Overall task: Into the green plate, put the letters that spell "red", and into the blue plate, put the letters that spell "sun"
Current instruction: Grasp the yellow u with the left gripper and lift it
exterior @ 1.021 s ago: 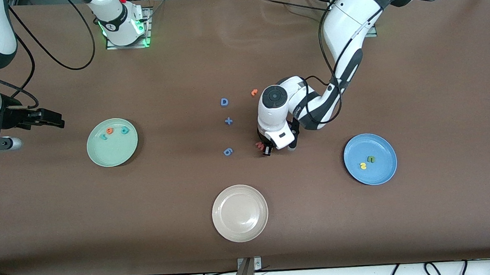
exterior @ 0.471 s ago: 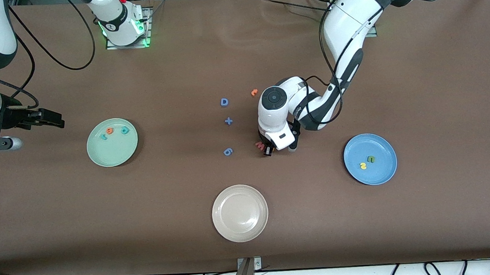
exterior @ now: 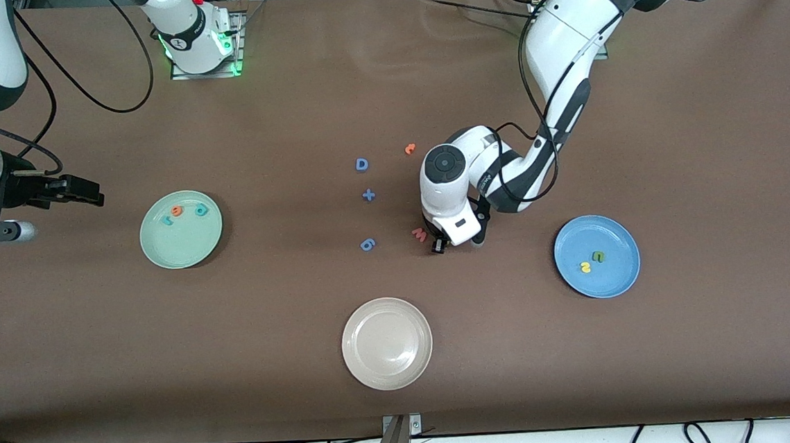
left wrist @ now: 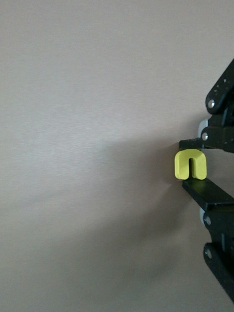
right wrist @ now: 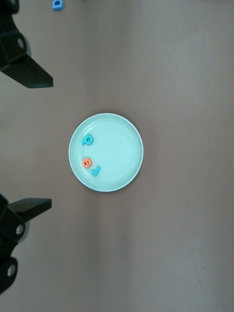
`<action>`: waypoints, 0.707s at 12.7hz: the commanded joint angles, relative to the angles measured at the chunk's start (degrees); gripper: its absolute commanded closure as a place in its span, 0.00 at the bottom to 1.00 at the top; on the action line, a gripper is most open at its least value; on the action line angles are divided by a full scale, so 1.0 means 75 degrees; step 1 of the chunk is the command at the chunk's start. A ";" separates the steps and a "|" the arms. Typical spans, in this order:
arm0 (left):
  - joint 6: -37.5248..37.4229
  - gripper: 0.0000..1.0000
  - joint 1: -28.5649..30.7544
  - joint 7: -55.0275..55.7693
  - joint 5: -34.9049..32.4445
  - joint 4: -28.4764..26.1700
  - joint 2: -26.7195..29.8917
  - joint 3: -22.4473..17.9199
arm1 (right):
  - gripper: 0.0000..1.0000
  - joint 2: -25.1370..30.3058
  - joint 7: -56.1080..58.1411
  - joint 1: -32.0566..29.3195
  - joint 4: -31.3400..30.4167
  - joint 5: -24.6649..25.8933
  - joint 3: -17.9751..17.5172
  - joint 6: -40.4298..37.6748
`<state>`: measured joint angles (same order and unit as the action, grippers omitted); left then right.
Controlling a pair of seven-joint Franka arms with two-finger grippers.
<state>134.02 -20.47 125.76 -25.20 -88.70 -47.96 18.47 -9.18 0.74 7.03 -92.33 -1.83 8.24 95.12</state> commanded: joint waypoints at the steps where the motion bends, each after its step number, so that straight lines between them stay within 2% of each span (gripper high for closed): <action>1: -0.0466 0.87 0.0116 -0.0453 0.0112 0.0306 -0.0074 -0.0037 | 0.00 0.0135 0.0089 0.0071 -0.0170 0.0044 0.0062 0.0091; 3: -0.0887 0.87 0.0115 -0.0864 0.0523 0.0645 -0.0086 -0.0048 | 0.00 0.0135 0.0089 0.0071 -0.0169 0.0044 0.0062 0.0091; 6: -0.0982 0.87 0.0232 -0.0959 0.0548 0.0729 -0.0027 -0.0037 | 0.00 0.0135 0.0089 0.0071 -0.0158 0.0044 0.0062 0.0091; 9: -0.1939 0.87 0.0396 -0.1916 0.0968 0.1266 -0.0004 -0.0025 | 0.00 0.0135 0.0089 0.0071 -0.0158 0.0044 0.0062 0.0091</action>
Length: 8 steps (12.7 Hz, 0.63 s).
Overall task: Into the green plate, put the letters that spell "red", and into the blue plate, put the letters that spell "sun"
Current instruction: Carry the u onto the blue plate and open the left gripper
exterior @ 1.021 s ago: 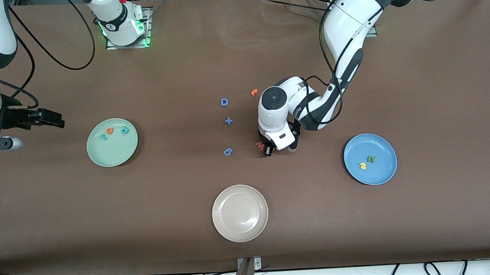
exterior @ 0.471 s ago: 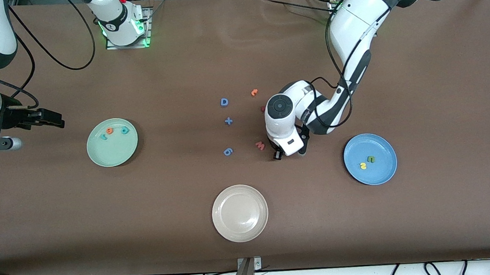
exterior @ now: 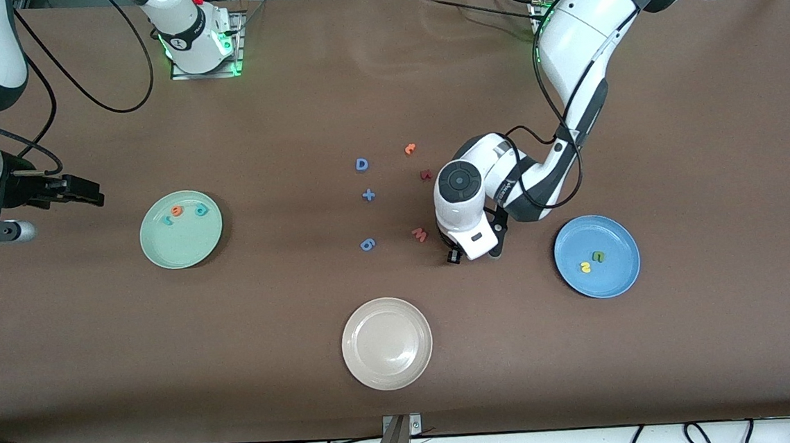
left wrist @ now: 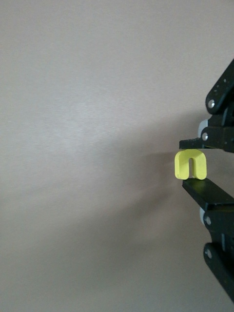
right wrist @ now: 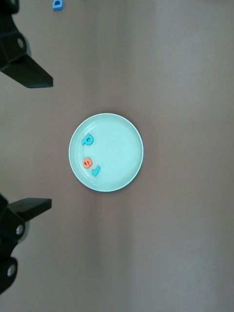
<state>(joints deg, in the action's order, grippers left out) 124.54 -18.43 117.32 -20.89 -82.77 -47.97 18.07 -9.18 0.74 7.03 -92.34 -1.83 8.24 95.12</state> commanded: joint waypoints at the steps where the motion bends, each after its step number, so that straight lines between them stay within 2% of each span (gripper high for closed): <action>1: -0.1097 0.87 0.0287 -0.1259 0.0557 0.0674 0.0010 0.0029 | 0.00 0.0135 0.0089 0.0071 -0.0168 0.0044 0.0062 0.0091; 5: -0.2727 0.87 0.0990 -0.3648 0.0758 0.1249 0.0173 0.0041 | 0.00 0.0135 0.0089 0.0071 -0.0156 0.0044 0.0062 0.0091; 8: -0.3116 0.87 0.1717 -0.5372 0.0689 0.1251 0.0420 -0.0006 | 0.00 0.0123 0.0089 0.0071 -0.0156 0.0044 0.0062 0.0091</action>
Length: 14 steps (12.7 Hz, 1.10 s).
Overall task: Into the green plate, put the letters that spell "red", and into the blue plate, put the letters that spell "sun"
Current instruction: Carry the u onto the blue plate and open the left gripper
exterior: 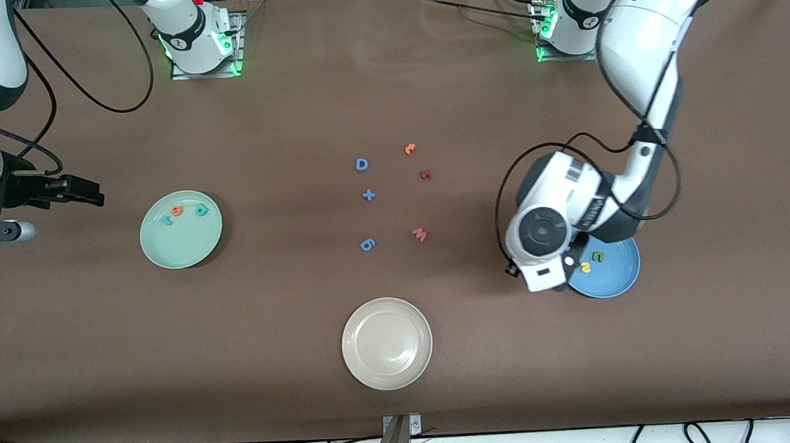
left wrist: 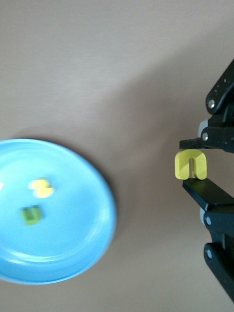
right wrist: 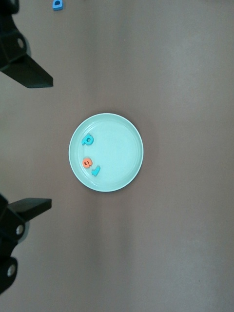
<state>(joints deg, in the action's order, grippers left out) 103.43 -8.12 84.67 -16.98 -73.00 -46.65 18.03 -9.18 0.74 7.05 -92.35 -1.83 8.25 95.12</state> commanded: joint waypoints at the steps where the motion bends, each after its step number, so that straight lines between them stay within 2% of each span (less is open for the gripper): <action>1: -0.0372 0.87 0.0553 -0.1499 0.0109 -0.0063 0.0266 -0.0025 | 0.00 0.0135 0.0077 0.0068 -0.0167 0.0044 0.0060 0.0091; 5: -0.0443 0.85 0.1105 -0.3363 0.0015 -0.0227 0.0232 -0.0212 | 0.00 0.0123 0.0089 0.0068 -0.0155 0.0044 0.0060 0.0091; 9: -0.0361 0.82 0.1375 -0.4091 -0.0711 -0.0426 -0.0096 -0.0201 | 0.00 0.0123 0.0042 0.0068 -0.0051 0.0056 0.0060 0.0079; 10: -0.0338 0.75 0.1399 -0.4163 -0.0712 -0.0438 -0.0178 -0.0201 | 0.00 0.0123 0.0030 0.0068 -0.0027 0.0056 0.0072 0.0067; 11: -0.0338 0.52 0.1387 -0.4199 -0.0724 -0.0438 -0.0202 -0.0201 | 0.00 0.0123 0.0030 0.0057 -0.0003 0.0056 0.0072 0.0067; 12: -0.0338 0.06 0.1399 -0.4397 -0.0724 -0.0438 -0.0214 -0.0201 | 0.00 0.0123 0.0042 0.0045 -0.0003 0.0044 0.0072 0.0055; 13: -0.0349 0.00 0.1399 -0.4445 -0.0712 -0.0438 -0.0168 -0.0201 | 0.00 0.0123 0.0042 0.0045 -0.0003 0.0044 0.0072 0.0067; 14: -0.0361 0.00 0.1410 -0.4469 -0.0700 -0.0415 -0.0121 -0.0190 | 0.00 0.0123 0.0042 0.0033 -0.0003 0.0033 0.0084 0.0067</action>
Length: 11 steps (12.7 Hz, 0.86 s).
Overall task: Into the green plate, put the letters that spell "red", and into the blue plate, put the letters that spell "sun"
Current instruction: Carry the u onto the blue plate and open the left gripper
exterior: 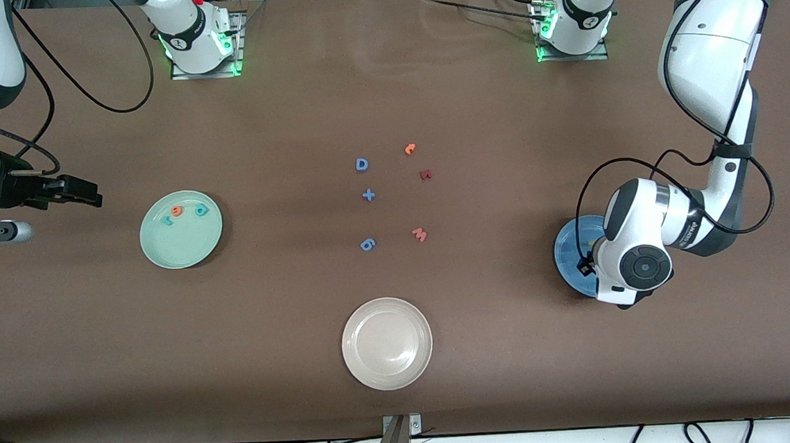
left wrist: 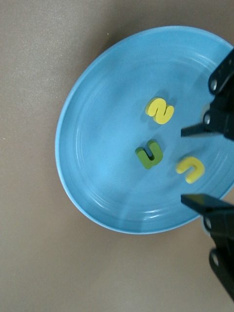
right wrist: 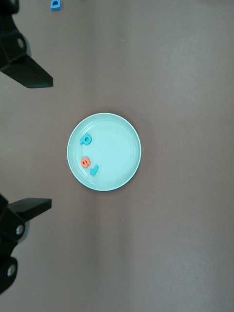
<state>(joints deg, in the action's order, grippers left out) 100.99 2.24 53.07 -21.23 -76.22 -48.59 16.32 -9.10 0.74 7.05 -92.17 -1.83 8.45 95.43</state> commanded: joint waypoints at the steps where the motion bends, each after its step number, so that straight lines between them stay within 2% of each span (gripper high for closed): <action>1: -0.0059 0.00 0.0030 -0.0256 -0.0111 0.0073 0.0162 0.0039 | 0.00 0.0112 0.0031 0.0032 -0.0016 0.0021 0.0057 0.0025; 5: -0.0141 0.00 0.0193 -0.0303 -0.0029 0.0108 0.0490 0.0098 | 0.00 -0.0110 0.0065 0.0056 0.0030 0.0021 0.0034 0.0025; 8: -0.0609 0.00 0.0462 -0.1704 0.0100 0.0144 0.0853 0.0110 | 0.00 -0.0122 0.0031 0.0044 0.0206 0.0009 0.0045 -0.0033; 11: -0.0938 0.00 0.0813 -0.3437 0.0309 0.0144 0.1240 0.0110 | 0.00 -0.0262 0.0042 -0.0015 0.0638 0.0021 0.0081 -0.0512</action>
<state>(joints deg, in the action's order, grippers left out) 95.75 6.12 35.52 -20.96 -74.51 -41.94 16.60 -9.88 0.74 7.12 -90.84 -1.83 8.81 94.65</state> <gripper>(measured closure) 0.000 0.000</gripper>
